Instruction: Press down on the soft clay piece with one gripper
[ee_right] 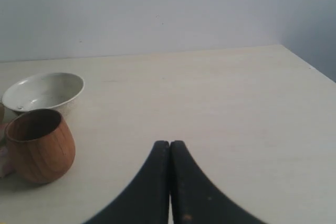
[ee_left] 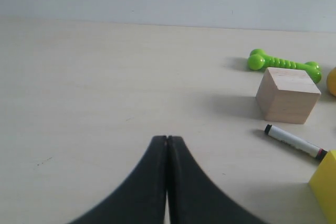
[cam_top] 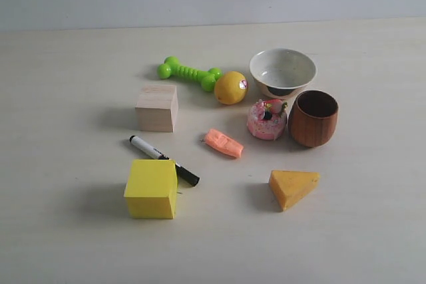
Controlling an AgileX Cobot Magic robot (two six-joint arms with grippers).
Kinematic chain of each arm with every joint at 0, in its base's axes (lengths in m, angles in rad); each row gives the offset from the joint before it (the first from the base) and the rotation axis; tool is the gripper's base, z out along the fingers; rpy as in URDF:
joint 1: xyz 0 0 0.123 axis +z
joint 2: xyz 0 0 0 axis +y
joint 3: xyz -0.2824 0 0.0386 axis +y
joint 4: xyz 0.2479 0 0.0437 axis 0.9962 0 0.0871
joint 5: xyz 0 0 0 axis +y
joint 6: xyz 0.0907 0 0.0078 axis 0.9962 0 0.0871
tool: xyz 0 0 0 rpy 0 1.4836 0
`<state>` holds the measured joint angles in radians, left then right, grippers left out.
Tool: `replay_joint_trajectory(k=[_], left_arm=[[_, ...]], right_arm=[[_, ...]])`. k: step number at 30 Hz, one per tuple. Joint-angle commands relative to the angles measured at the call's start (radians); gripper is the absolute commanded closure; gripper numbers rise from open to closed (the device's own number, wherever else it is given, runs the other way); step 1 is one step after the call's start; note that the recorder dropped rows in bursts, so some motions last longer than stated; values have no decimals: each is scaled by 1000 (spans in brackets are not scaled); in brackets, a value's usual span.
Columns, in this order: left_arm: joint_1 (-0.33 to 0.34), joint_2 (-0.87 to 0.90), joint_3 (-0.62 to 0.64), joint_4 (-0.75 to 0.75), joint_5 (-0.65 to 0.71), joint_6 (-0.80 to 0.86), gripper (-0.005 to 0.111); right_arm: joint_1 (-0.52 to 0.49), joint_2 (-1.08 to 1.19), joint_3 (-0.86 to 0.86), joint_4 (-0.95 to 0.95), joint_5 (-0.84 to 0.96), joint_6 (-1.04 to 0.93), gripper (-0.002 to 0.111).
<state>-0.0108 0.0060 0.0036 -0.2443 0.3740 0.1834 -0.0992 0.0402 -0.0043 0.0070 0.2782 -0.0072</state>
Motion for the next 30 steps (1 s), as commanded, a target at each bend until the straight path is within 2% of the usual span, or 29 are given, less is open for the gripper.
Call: replay_joint_trajectory(k=[1,30], left_arm=[[4,-6,-4,-2,-9,-1,107],[4,-6,-4,-2,-9,-1,107]], right_arm=[[-5,-17,4,-7,24,-8,108],[-5,-40,4,-7,57,-17,108]])
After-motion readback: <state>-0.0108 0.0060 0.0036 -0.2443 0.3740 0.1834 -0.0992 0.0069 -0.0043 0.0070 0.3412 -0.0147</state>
